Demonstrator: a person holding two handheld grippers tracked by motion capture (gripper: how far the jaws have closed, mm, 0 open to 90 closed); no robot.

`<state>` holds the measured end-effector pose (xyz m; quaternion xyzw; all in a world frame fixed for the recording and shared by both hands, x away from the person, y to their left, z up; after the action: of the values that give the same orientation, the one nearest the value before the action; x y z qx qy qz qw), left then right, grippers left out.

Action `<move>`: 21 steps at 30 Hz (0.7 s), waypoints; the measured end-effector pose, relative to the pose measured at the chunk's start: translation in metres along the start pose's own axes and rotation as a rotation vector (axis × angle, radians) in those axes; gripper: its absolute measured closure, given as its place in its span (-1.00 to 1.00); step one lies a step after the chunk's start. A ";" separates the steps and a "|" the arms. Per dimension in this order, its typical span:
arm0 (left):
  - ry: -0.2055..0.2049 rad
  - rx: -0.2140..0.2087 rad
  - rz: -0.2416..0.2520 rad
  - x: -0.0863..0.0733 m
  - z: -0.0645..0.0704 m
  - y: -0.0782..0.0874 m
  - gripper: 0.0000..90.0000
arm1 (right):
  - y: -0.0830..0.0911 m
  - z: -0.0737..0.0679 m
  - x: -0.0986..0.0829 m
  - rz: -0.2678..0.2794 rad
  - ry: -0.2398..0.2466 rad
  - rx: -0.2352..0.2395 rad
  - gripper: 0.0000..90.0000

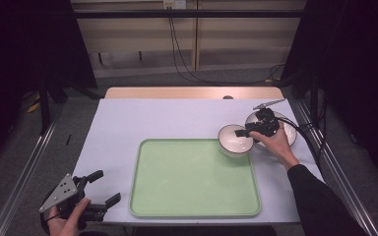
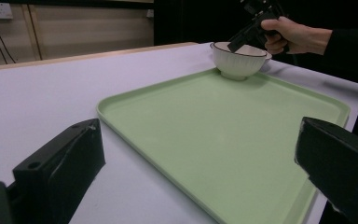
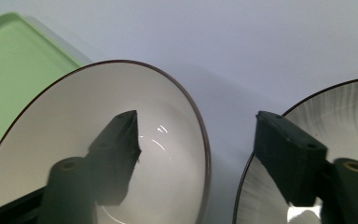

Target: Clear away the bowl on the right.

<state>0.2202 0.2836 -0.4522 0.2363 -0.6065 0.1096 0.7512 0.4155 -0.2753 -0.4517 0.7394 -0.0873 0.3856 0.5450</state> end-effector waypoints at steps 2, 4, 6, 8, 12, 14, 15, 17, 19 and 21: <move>0.001 0.000 0.002 0.000 0.000 0.000 -0.97 | 0.000 0.001 0.001 0.010 -0.005 -0.009 -0.58; -0.004 0.001 -0.005 0.000 0.000 0.000 -0.97 | 0.001 0.002 0.001 0.017 -0.005 -0.030 -0.77; -0.003 0.001 -0.004 0.000 0.000 0.000 -0.97 | 0.002 0.003 0.002 0.030 -0.017 -0.025 -0.90; 0.002 0.002 0.001 0.000 0.000 0.000 -0.97 | 0.003 0.003 0.002 0.041 -0.012 -0.008 -0.98; -0.001 0.004 -0.003 0.000 -0.001 0.001 -0.97 | 0.003 0.004 0.002 0.027 -0.042 -0.012 -0.94; 0.000 0.005 -0.001 0.000 -0.001 0.001 -0.97 | 0.003 0.004 0.002 0.029 -0.058 -0.011 -0.95; 0.000 0.005 -0.002 0.000 -0.001 0.001 -0.97 | 0.003 0.004 0.001 0.034 -0.053 -0.020 -0.94; 0.005 0.004 0.003 0.000 0.000 0.000 -0.97 | 0.005 0.002 -0.001 0.058 -0.027 -0.102 -0.94; 0.005 0.004 0.003 0.000 0.000 0.000 -0.97 | 0.007 0.002 -0.002 0.072 -0.019 -0.134 -0.94; -0.002 0.004 -0.004 0.000 -0.001 0.001 -0.97 | 0.009 0.002 -0.004 0.081 -0.022 -0.152 -0.94</move>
<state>0.2206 0.2849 -0.4523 0.2390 -0.6067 0.1092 0.7502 0.4088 -0.2818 -0.4476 0.6960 -0.1519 0.3916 0.5824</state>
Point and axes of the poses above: each handheld gripper's, and its own axes: y roughly backward along the jaws, x roughly out of its top, z roughly to its right, the point moved 1 cm from there along -y, roughly forward along the jaws, and after that the axes turned 10 degrees about -x, right-handed, at the moved point
